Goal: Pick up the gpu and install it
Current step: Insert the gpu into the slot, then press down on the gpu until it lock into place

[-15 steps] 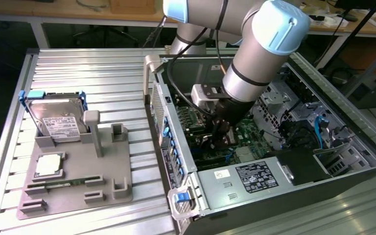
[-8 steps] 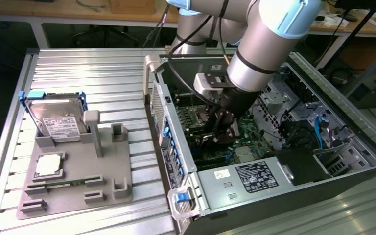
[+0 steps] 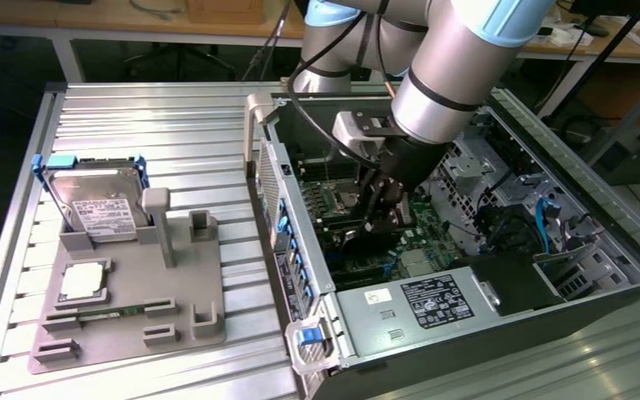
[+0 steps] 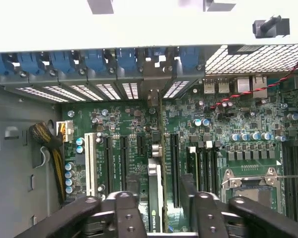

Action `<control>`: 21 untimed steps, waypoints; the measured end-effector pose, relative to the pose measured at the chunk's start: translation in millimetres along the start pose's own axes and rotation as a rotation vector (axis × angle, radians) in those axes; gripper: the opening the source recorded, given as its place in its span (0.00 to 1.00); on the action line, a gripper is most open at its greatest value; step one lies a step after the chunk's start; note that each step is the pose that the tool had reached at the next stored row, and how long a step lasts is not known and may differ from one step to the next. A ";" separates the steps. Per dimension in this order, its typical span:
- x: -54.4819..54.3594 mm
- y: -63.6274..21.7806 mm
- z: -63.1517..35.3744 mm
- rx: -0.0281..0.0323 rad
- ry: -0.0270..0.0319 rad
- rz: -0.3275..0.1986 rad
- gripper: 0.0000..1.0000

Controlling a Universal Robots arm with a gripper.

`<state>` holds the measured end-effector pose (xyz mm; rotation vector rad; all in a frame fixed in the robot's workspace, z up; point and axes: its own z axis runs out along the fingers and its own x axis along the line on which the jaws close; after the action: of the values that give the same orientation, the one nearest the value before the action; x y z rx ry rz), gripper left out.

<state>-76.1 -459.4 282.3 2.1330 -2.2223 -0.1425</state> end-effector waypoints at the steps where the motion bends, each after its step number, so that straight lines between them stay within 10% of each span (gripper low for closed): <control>1: 0.0 0.0 0.0 0.0000 0.0000 0.000 0.39; 7: 0.0 0.0 0.0 0.0000 0.0000 0.000 0.11; 21: 0.0 0.0 0.0 0.0000 0.0001 0.000 0.11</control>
<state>-76.1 -459.4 282.4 2.1329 -2.2222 -0.1424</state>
